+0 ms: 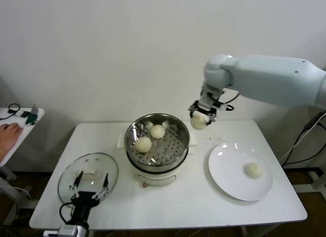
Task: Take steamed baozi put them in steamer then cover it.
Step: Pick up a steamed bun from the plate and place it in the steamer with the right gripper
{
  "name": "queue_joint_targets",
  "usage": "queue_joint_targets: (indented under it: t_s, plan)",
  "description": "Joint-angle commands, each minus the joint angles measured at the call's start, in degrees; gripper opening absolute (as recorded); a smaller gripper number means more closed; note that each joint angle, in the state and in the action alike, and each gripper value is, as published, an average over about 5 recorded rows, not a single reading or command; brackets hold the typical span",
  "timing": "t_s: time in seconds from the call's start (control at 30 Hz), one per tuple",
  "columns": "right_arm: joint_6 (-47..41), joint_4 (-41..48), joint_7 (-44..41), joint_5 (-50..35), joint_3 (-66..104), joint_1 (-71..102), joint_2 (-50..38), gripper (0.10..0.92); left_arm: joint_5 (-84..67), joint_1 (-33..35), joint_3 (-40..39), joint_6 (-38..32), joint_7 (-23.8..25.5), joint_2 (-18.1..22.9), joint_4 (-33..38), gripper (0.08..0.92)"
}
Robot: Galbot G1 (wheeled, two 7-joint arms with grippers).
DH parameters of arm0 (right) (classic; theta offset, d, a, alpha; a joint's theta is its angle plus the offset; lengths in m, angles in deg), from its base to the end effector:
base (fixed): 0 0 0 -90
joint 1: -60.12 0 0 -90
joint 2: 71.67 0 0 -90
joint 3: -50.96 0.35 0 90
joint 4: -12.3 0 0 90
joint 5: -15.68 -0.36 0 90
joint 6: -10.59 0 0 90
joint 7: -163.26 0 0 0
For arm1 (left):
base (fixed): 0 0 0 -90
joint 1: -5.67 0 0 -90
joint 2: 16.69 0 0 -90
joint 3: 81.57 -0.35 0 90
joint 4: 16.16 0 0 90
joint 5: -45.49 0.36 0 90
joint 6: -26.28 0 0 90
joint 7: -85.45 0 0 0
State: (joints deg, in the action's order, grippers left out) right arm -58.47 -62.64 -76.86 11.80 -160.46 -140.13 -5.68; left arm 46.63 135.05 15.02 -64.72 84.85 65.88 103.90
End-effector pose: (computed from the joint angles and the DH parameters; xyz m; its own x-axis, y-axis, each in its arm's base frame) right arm 0.5561 0.0905 0.0120 -0.2488 -0.0356 0.9679 -0.3345 -0.9347 -0.1203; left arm 0.1354 0.0574 -0.3229 -0.9903 -0.0407 0.1327 -0.0145 0.9811 0.1928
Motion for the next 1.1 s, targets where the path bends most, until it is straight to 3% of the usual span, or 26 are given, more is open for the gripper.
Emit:
queue_joint_targets:
  t_s: [0.03,0.4,0.97,1.1]
  plan:
    - [7.86,0.62,0.36,5.96,1.98,2.57,11.47,0.712,0.04,-0.02,-0.15,0.35,0.05,-0.24,0.48,0.823]
    - [10.54,3.91,0.77,10.71,2.77,10.91,16.93,0.712,-0.49,0.14,0.01,0.87,0.02,-0.91,1.28,0.823]
    - [11.21,3.44,1.29,10.95,2.55,14.17,17.93,0.713,-0.42,-0.47,-0.08,0.91,0.15,-0.46,0.29,0.823]
    - [11.04,3.78,1.28,11.48,2.81,14.41,17.85,0.753,-0.41,-0.52,-0.03,0.84,0.13,-0.35,0.04,0.823]
